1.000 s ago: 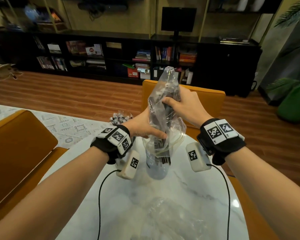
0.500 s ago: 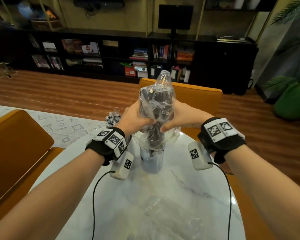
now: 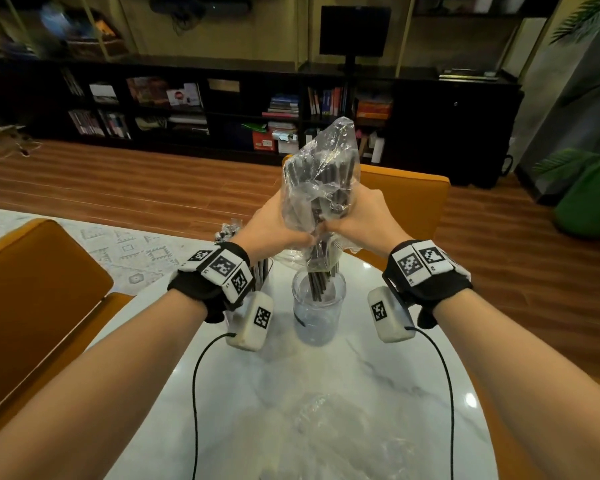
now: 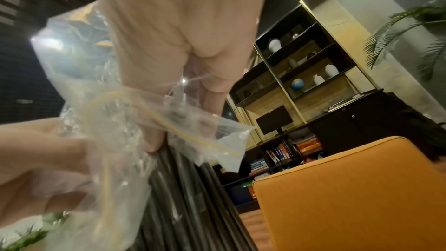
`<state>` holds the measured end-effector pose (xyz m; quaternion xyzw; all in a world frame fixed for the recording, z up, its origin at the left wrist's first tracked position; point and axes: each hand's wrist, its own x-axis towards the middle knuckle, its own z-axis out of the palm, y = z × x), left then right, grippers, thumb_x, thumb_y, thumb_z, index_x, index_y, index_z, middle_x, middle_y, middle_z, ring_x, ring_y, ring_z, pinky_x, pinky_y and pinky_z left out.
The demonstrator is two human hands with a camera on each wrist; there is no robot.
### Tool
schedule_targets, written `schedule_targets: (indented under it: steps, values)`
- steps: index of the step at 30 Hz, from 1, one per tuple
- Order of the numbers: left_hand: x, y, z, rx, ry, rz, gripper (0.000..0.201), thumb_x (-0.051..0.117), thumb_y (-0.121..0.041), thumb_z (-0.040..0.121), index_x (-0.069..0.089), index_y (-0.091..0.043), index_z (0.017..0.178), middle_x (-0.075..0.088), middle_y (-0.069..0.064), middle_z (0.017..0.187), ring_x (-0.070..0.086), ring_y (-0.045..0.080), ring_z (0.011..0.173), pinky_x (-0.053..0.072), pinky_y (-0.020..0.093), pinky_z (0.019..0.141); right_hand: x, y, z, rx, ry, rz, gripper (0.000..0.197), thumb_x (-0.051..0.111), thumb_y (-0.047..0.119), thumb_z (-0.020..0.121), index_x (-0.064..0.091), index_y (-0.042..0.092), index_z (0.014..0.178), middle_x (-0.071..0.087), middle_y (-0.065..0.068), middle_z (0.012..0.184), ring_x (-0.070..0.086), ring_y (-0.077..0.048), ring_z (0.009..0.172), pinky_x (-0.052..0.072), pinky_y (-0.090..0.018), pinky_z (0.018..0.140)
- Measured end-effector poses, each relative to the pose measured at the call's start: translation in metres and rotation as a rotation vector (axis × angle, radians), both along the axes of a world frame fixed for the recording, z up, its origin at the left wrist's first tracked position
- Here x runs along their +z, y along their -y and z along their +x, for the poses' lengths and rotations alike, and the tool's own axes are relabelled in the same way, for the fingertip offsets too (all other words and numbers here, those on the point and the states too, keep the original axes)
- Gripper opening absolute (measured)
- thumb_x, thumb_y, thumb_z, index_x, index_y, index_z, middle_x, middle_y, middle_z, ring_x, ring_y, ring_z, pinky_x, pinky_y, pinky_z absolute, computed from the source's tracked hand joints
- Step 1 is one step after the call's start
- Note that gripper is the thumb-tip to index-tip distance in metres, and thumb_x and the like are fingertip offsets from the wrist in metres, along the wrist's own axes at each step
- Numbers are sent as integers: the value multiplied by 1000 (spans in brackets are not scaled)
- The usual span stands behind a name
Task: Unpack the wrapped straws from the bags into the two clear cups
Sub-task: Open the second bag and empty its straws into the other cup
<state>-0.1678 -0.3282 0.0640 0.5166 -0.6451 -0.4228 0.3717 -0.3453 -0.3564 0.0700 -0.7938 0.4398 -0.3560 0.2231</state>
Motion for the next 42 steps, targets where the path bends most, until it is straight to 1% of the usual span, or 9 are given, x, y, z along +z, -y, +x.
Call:
schedule_targets:
  steps: [6,10,13,16,20,26,33,38,42]
  values:
    - [-9,1,0,19,43,57,44,76,-1,75,56,-12,113,70,1,101,70,8,90,57,22,82,-2,2,-5,-18,-85,118,73,84,26,73,48,16,136,64,10,111,59,-5,91,40,5,66]
    - [-2,0,4,60,26,66,27,68,7,82,56,-17,84,67,0,86,68,10,75,57,24,73,3,3,-12,2,-92,237,62,73,40,82,48,22,135,62,12,109,60,-11,97,47,-18,85]
    - [4,-1,8,53,28,90,33,68,10,79,60,-16,97,68,4,99,67,23,93,58,39,82,7,7,-16,-60,-169,196,48,68,51,80,62,25,120,71,5,112,66,-18,101,52,-39,96]
    - [10,-3,7,31,9,116,59,72,8,76,53,-15,127,65,4,117,67,22,101,59,43,86,11,7,-16,-86,-157,145,35,72,37,85,66,18,114,72,-1,112,65,-18,101,54,-32,89]
    - [17,-7,1,35,-23,97,35,75,-21,83,55,-23,111,66,-4,108,68,12,95,61,34,77,17,4,-13,-103,-133,80,33,69,39,87,68,15,110,72,3,99,67,-13,89,45,-12,65]
    - [5,-1,3,161,90,-48,41,73,-11,82,60,-14,121,69,1,117,69,17,102,56,34,88,23,0,-18,-103,-194,88,36,67,44,87,69,12,104,75,-2,94,69,-18,87,58,-37,80]
    - [4,-9,2,112,72,-73,49,80,-18,78,56,-25,120,66,-12,113,65,7,102,49,24,87,24,-11,-16,-95,-162,92,23,62,43,91,67,22,99,68,11,86,60,3,72,43,-1,58]
    - [14,-9,9,170,255,-117,35,68,-49,84,66,-17,98,65,-6,93,59,8,77,49,26,70,27,-7,-26,-138,-122,35,16,66,41,86,61,31,97,70,9,94,66,-18,95,55,-33,82]
    - [24,-11,7,155,164,-129,14,66,-10,89,66,-6,102,71,11,100,63,16,82,54,33,76,27,-8,-24,-198,-235,-31,47,60,64,79,64,33,114,74,6,102,67,-21,99,55,-45,87]
